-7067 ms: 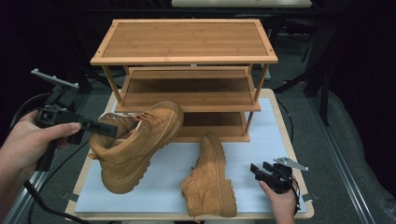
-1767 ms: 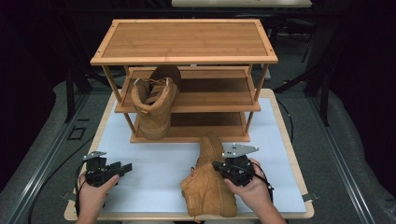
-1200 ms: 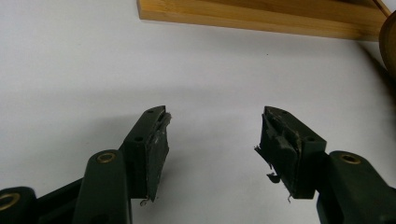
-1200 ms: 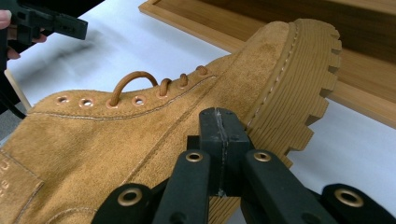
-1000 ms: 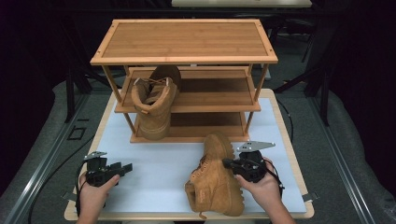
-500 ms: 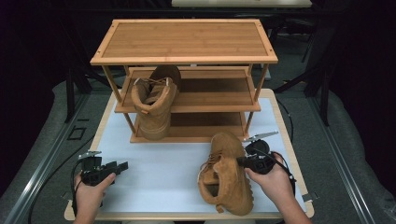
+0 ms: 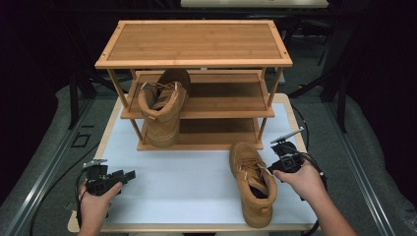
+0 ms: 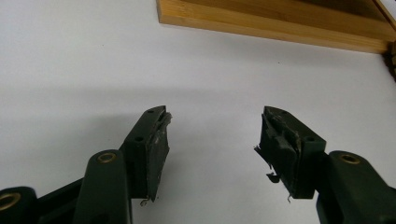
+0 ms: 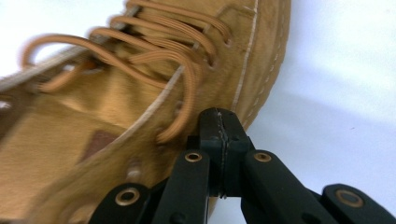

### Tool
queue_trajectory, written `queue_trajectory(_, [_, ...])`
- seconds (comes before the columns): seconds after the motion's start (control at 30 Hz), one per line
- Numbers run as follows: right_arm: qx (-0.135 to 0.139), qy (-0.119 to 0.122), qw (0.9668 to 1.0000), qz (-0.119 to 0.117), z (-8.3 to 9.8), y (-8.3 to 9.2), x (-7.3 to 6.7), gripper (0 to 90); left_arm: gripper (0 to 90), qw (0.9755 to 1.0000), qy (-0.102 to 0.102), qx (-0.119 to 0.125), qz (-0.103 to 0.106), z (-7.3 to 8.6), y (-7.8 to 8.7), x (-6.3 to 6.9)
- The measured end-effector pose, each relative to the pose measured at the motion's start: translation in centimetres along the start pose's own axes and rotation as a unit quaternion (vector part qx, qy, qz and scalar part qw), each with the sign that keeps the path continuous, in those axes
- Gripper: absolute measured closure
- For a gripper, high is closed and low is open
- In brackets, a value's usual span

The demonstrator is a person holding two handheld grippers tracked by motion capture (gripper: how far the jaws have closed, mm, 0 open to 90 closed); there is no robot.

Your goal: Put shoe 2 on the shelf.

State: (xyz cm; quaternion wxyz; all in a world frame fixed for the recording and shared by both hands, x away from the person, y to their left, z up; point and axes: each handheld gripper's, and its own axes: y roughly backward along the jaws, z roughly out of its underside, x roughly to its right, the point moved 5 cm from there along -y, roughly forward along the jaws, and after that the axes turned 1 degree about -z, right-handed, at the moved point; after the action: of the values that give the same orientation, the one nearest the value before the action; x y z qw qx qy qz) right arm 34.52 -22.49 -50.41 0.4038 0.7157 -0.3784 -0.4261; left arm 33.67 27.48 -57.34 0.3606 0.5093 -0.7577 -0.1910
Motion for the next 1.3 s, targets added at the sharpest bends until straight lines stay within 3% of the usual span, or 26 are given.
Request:
queue_trajectory(0.2, [-0.003,0.007,0.9997,0.023,0.1,0.1,0.0,82.1,41.6,1.0,0.0,0.0,0.0,0.0,0.0,0.0])
queue_trajectory(0.3, [0.004,0.01,0.999,0.045,0.0,0.6,0.0,70.9,41.6,1.0,0.001,0.001,0.001,0.0,0.1,0.0])
queue_trajectory(0.37, [0.002,-0.005,0.9989,0.046,0.0,1.2,-0.1,64.8,41.5,1.0,0.001,0.004,0.001,0.0,0.2,0.0])
queue_trajectory(0.43, [-0.002,-0.004,0.999,0.045,0.0,1.6,-0.2,64.0,41.5,1.0,0.001,0.004,0.001,0.0,0.2,0.1])
queue_trajectory(0.53, [0.002,0.008,0.9977,0.067,-0.1,2.6,-0.4,62.1,41.5,1.0,-0.003,0.002,0.002,0.0,0.1,0.2])
queue_trajectory(0.63, [-0.012,0.015,0.9976,0.066,-0.2,3.9,-1.1,61.1,41.5,1.0,-0.005,0.0,0.002,0.1,-0.1,0.3])
queue_trajectory(0.73, [-0.034,0.024,0.9959,0.08,-0.3,5.1,-1.9,60.2,41.5,1.0,-0.005,0.0,0.002,0.1,0.0,0.2])
queue_trajectory(0.83, [-0.037,0.029,0.9946,0.092,-0.4,5.5,-2.3,58.2,41.5,1.0,-0.003,0.001,0.002,0.1,0.1,0.1])
queue_trajectory(0.93, [-0.038,0.052,0.99,0.126,-0.4,6.1,-3.1,54.6,41.5,1.0,0.001,0.003,0.0,0.1,0.1,-0.1])
queue_trajectory(1.1, [-0.04,0.057,0.9897,0.125,-0.6,7.0,-4.0,55.3,41.5,1.0,0.001,0.002,0.001,0.1,0.0,0.0])
queue_trajectory(1.2, [-0.048,0.059,0.9906,0.114,-0.7,7.2,-4.6,59.1,41.5,1.0,0.0,0.001,0.001,0.1,0.0,0.1])
queue_trajectory(1.23, [-0.063,0.053,0.9922,0.093,-0.6,7.1,-5.0,61.2,41.5,1.0,0.0,0.001,0.001,0.1,0.0,0.1])
queue_trajectory(1.3, [-0.065,0.052,0.9916,0.099,-0.5,6.9,-5.0,62.1,41.5,1.0,-0.001,0.0,0.001,0.1,0.0,0.0])
